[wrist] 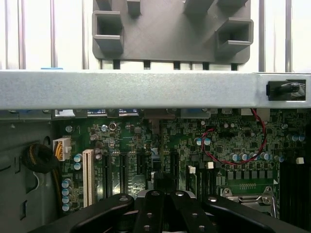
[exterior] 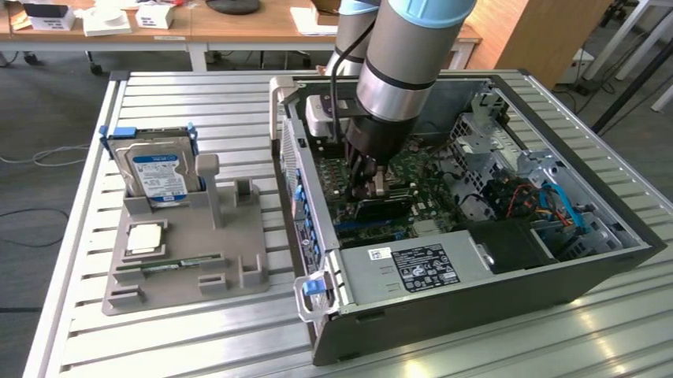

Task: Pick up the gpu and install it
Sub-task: 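Press down on the gpu until it lock into place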

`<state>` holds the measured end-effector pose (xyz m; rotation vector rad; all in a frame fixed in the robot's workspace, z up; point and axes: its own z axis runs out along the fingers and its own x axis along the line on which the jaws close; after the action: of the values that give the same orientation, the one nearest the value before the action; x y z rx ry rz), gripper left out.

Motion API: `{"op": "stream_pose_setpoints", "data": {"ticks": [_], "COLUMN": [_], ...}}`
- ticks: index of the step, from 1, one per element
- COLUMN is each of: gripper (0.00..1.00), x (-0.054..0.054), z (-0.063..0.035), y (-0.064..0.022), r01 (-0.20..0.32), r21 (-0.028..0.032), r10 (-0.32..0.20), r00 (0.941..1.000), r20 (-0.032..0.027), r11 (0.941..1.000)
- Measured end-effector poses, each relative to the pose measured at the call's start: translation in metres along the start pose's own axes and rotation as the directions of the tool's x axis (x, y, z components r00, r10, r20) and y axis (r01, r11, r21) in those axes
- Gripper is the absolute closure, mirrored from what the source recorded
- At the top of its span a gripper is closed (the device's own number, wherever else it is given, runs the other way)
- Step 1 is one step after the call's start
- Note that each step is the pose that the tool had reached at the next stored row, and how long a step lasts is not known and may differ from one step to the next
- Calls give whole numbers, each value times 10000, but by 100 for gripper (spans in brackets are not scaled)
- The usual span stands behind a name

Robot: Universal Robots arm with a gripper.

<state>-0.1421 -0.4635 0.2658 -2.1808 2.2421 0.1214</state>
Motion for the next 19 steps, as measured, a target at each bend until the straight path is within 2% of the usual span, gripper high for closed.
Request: {"op": "stream_pose_setpoints", "data": {"ticks": [19], "gripper": [89], "x": [1], "z": [18], "y": [-1], "r01": [0], "r21": [1], "r10": [0], "r00": [10000], "r20": [1], "r11": [10000]}}
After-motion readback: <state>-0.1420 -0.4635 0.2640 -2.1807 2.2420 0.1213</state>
